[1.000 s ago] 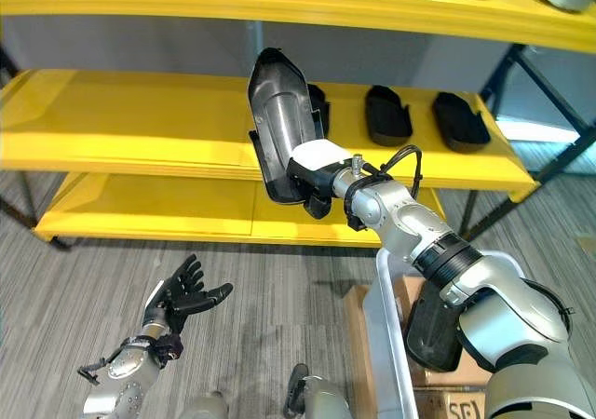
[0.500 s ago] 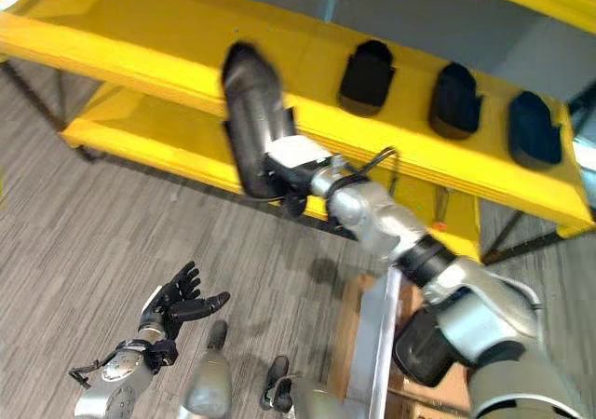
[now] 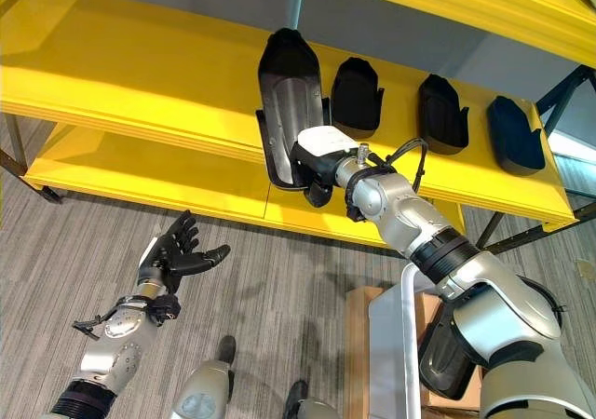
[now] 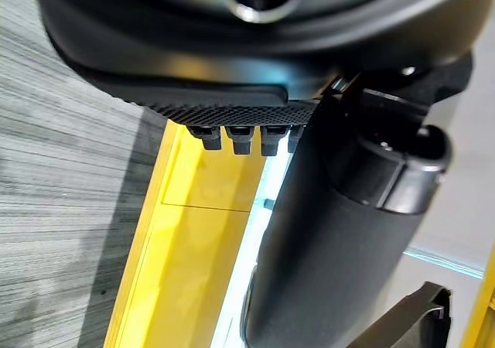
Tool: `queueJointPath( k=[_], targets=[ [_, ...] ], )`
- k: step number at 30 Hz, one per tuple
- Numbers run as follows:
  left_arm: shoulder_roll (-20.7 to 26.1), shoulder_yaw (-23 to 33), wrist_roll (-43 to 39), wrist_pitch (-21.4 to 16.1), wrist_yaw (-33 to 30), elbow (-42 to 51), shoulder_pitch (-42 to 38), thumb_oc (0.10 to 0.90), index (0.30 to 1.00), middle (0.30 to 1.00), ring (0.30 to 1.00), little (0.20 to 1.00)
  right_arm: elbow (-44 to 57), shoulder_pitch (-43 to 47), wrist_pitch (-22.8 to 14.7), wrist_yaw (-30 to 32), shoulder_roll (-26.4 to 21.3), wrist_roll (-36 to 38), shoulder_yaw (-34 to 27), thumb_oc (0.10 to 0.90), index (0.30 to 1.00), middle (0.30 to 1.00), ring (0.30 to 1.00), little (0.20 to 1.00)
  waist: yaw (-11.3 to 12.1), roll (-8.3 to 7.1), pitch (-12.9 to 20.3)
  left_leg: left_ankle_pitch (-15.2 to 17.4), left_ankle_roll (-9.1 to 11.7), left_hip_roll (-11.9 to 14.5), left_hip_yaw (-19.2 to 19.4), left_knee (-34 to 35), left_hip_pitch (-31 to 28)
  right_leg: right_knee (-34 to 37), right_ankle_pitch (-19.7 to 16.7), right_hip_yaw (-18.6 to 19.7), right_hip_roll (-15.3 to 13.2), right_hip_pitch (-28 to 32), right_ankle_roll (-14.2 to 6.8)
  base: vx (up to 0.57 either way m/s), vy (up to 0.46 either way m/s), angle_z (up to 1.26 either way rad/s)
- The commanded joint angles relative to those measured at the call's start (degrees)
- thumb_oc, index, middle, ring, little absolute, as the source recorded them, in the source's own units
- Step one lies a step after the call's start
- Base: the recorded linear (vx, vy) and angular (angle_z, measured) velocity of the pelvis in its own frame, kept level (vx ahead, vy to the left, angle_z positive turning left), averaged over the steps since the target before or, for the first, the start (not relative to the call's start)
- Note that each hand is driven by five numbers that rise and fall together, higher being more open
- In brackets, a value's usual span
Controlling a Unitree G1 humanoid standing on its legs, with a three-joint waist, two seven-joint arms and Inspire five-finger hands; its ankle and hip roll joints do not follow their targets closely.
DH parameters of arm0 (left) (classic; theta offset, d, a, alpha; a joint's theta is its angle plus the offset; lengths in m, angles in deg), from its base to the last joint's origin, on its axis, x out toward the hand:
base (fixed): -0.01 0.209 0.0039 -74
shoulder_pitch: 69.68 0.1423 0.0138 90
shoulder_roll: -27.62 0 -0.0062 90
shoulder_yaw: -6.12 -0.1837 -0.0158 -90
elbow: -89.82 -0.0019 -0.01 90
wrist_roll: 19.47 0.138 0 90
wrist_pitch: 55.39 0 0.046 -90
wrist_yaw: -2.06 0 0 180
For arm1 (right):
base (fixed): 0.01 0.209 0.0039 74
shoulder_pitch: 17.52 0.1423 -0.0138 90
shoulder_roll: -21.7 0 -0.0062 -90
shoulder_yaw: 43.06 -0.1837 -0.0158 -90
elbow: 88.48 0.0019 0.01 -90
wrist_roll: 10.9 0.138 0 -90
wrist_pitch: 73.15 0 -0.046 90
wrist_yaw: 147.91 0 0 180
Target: Move parts from the plastic box to the shelf.
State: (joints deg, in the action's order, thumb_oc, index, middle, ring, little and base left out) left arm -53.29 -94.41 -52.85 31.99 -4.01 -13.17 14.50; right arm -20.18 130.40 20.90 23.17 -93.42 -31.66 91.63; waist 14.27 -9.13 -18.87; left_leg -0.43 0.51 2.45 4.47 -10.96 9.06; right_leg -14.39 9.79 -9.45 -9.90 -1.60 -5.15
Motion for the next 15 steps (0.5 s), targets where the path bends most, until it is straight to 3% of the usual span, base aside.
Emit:
queueJointPath(
  k=[1,3,6,8,10,14,15],
  targets=[
    [2.3,0.3,0.0,-5.2,0.1,5.4,2.9,0.900,1.000,1.000,1.000,1.000,0.2,10.3,-0.6,6.1,-0.4,-0.9,-3.2,0.400,0.300,0.300,0.300,0.300,-0.7,-2.92,6.3,7.4,-1.3,2.2,-1.6,-12.2,9.5,6.9,-9.4,-1.3,-2.8,6.7,-1.8,0.10,0.037,-0.11],
    [2.3,0.2,0.2,-5.0,0.3,5.3,3.0,0.900,1.000,1.000,1.000,1.000,0.7,9.9,-0.6,6.0,-0.7,-0.8,-3.4,0.400,0.300,0.300,0.300,0.300,-0.7,-3.13,6.5,7.9,-1.8,1.7,-1.9,-12.0,9.1,6.3,-9.7,-1.5,-2.9,6.8,-1.9,0.12,0.033,-0.14],
    [2.8,-0.2,0.6,-4.5,0.8,5.3,3.1,0.900,1.000,1.000,1.000,1.000,1.9,8.3,-0.6,6.2,-1.4,-1.4,-4.8,0.400,0.300,0.300,0.300,0.300,-1.6,-2.93,6.6,8.7,-3.1,0.0,-2.9,-11.4,8.3,0.0,-15.1,-0.1,-2.9,3.7,-2.0,0.12,0.068,0.01],
    [3.4,-1.2,1.1,-4.3,1.4,5.2,2.8,0.900,1.000,1.000,1.000,1.000,1.4,8.1,-0.5,6.2,-1.1,-1.5,-5.7,0.400,0.300,0.300,0.300,0.300,-3.0,-1.26,5.7,8.7,-4.1,-1.4,-3.9,-9.5,5.7,-8.3,-22.1,0.9,-3.3,-1.3,-1.9,0.12,0.141,0.33],
    [3.6,-1.6,0.9,-4.4,1.3,5.6,2.7,0.900,1.000,1.000,1.000,1.000,0.3,10.1,-0.4,6.8,-0.3,-1.5,-5.2,0.400,0.300,0.300,0.300,0.300,-3.9,0.87,4.3,8.0,-5.0,-0.9,-4.4,-7.9,3.6,-13.6,-22.4,1.4,-2.7,-5.6,-1.5,0.07,0.115,0.29],
    [3.0,-1.2,0.9,-4.4,1.5,5.9,2.9,0.900,1.000,1.000,1.000,1.000,-0.4,10.8,-0.6,6.9,-0.8,-1.6,-5.0,0.400,0.300,0.300,0.300,0.300,-5.6,1.69,3.9,8.3,-4.5,-1.7,-5.0,-4.3,-0.1,-8.5,-17.9,1.5,-2.2,-9.7,-1.3,0.18,-0.031,0.09],
    [2.7,-0.7,0.4,-4.9,2.0,5.5,3.0,0.900,1.000,1.000,1.000,1.000,-0.8,11.4,-0.9,6.1,-0.9,-1.9,-4.2,0.400,0.300,0.300,0.300,0.300,-6.9,0.96,3.0,9.3,-3.2,-2.8,-5.3,-3.1,-3.0,5.9,-17.4,1.8,-2.6,-11.0,-2.0,0.24,-0.125,0.12]
  ],
)
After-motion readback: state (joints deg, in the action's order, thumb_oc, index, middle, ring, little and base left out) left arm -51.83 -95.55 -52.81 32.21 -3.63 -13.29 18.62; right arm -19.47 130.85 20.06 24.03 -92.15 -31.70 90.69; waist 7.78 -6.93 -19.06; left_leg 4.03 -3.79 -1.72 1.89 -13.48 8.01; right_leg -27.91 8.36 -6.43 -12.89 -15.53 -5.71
